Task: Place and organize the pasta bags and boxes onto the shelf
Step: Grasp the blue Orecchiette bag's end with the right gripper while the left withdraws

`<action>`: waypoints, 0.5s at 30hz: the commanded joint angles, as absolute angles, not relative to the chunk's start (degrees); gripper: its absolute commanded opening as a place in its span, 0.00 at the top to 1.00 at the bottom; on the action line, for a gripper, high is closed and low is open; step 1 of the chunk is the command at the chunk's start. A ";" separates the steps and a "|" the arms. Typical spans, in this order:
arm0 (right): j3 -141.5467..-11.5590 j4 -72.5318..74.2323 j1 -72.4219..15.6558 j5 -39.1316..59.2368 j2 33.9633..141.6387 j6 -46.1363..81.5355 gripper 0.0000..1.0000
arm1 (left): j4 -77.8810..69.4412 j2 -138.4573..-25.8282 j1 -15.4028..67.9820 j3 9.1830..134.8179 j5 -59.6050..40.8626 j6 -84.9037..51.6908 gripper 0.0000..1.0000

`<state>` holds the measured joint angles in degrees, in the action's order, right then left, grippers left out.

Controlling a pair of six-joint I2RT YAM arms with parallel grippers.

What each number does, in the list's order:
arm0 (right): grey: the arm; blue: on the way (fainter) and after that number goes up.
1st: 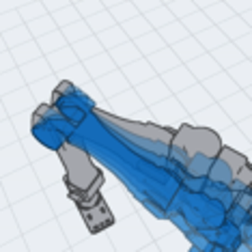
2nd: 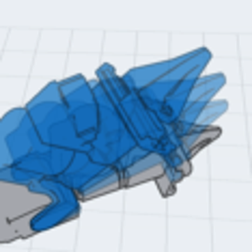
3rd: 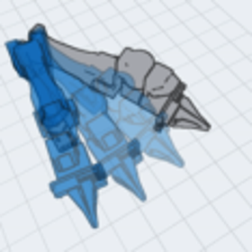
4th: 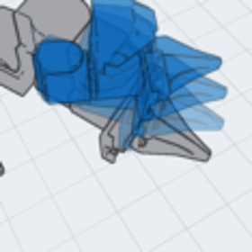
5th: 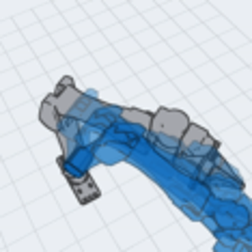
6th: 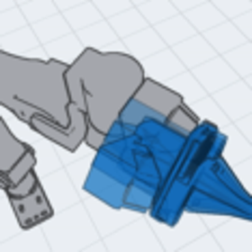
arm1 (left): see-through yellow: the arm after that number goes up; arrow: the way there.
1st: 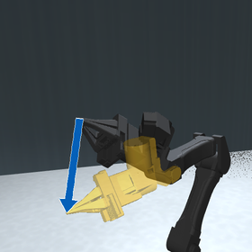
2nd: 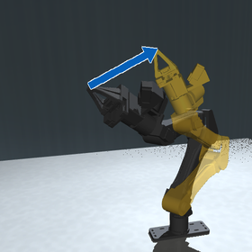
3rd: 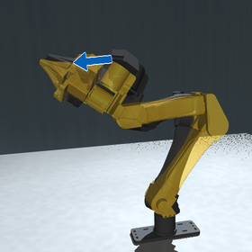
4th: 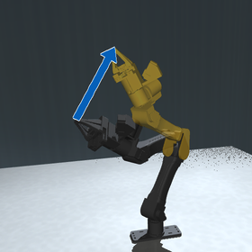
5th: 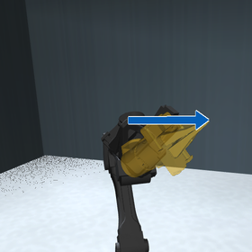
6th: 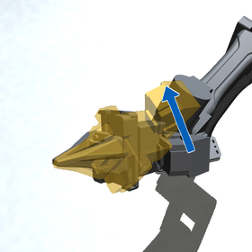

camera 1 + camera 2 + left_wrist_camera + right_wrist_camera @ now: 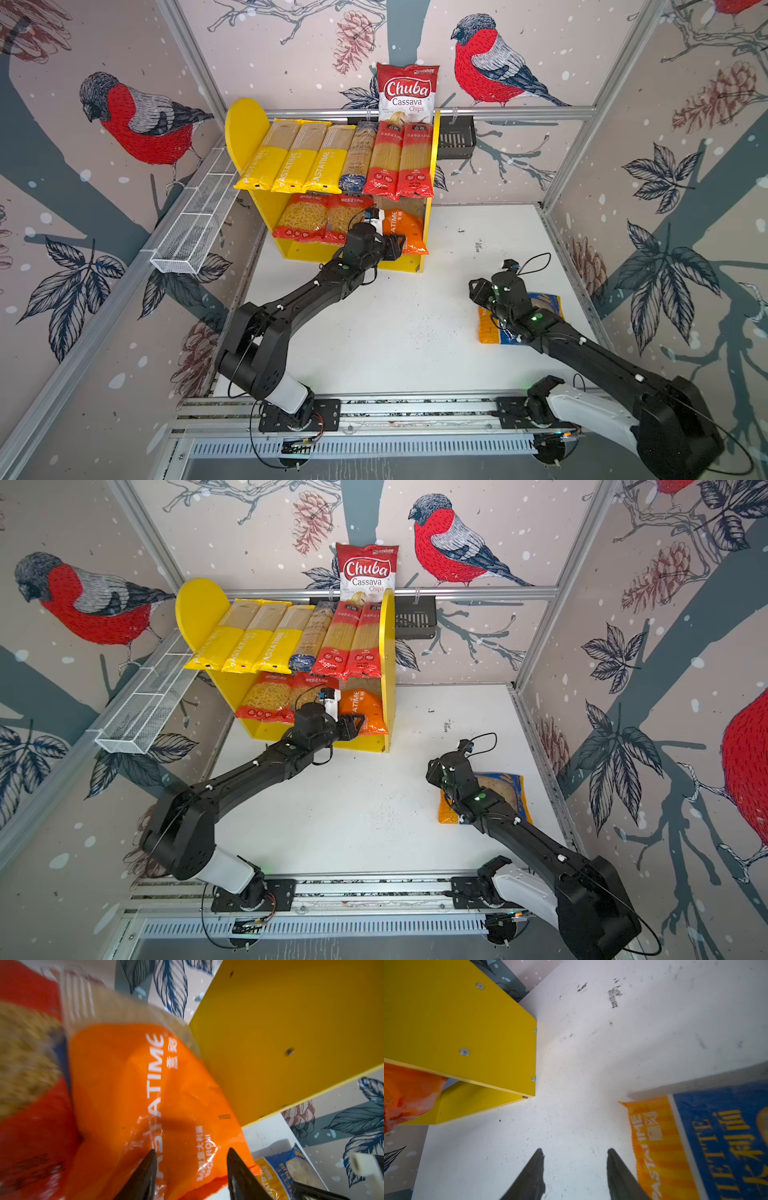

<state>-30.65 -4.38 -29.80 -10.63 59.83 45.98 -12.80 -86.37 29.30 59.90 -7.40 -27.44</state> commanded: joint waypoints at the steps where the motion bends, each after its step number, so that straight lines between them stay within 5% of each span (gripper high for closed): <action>1: -30.89 -10.61 -28.22 -12.53 60.03 45.63 0.42 | -11.65 -82.94 29.65 59.47 -6.94 -26.53 0.46; 15: -28.33 -13.63 -31.29 -13.84 68.36 52.68 0.32 | -16.24 -66.95 45.01 38.03 3.96 -32.14 0.46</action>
<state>-29.30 -11.29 -30.37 -14.44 66.15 49.43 -13.37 -67.88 43.09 40.05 0.03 -30.09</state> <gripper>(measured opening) 0.683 0.539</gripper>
